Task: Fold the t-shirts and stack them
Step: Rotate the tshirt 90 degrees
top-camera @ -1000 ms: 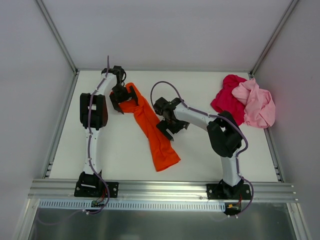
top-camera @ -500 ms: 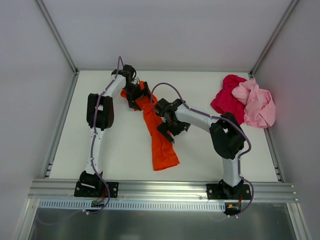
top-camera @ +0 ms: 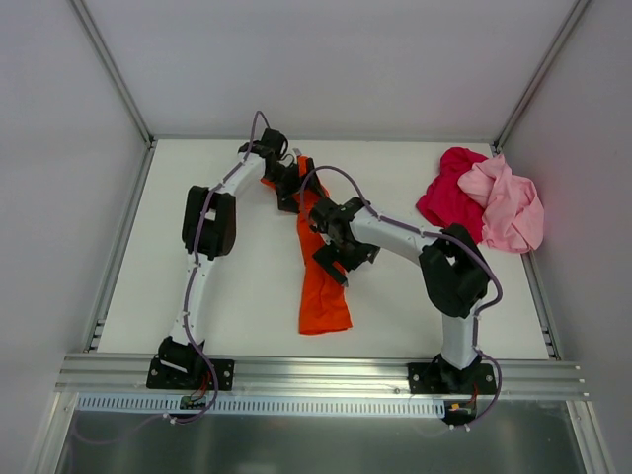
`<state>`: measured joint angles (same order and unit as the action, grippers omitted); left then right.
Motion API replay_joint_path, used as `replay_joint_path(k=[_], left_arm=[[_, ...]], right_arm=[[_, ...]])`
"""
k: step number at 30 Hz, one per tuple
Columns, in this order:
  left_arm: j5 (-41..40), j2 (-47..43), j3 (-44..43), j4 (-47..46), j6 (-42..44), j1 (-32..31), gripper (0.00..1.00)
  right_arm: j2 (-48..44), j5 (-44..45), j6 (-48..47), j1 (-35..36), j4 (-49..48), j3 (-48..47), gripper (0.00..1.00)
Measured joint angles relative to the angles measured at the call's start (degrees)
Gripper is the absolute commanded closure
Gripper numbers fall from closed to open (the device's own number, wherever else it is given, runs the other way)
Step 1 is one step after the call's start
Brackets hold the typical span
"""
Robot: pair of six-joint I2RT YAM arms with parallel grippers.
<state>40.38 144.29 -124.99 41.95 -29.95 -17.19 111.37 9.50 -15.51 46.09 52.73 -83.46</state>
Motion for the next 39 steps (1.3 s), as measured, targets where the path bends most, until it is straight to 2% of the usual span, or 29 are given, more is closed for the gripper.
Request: replay_joint_path(k=[6, 10, 14, 19, 23, 26, 33, 39], left_arm=[[1.7, 0.5, 0.0, -2.7, 0.0, -2.0, 0.01], [-0.4, 0.4, 0.0, -1.8, 1.0, -2.2, 0.01], [-10.6, -2.9, 1.5, 1.1, 3.5, -2.4, 0.01], [-23.9, -12.1, 9.9, 2.9, 7.0, -1.8, 0.01], [-28.4, -20.4, 13.7, 3.5, 7.9, -0.9, 0.01], [-28.4, -28.8, 21.6, 1.0, 7.6, -0.9, 0.01], [-22.2, -48.8, 50.1, -6.9, 3.6, -3.2, 0.01], [-17.5, -59.1, 64.5, -11.8, 0.7, -4.3, 0.01]], right_arm=[[-1.5, -1.0, 0.0, 0.2, 0.0, 1.1, 0.0], [-2.0, -1.4, 0.4, 0.6, -0.2, 2.0, 0.0], [-3.1, -0.8, 1.7, 0.8, -1.6, 3.6, 0.0], [-7.7, 4.1, 2.6, 0.8, -3.1, 3.7, 0.0], [-10.6, 7.0, 3.5, -0.2, -3.3, 1.7, 0.0], [-11.1, 7.1, 4.7, -3.1, -4.1, -0.4, 0.0], [-11.3, 9.9, 7.7, -10.5, -3.4, -5.4, 0.0], [-12.6, 10.8, 14.6, -19.3, -3.5, -10.2, 0.0]])
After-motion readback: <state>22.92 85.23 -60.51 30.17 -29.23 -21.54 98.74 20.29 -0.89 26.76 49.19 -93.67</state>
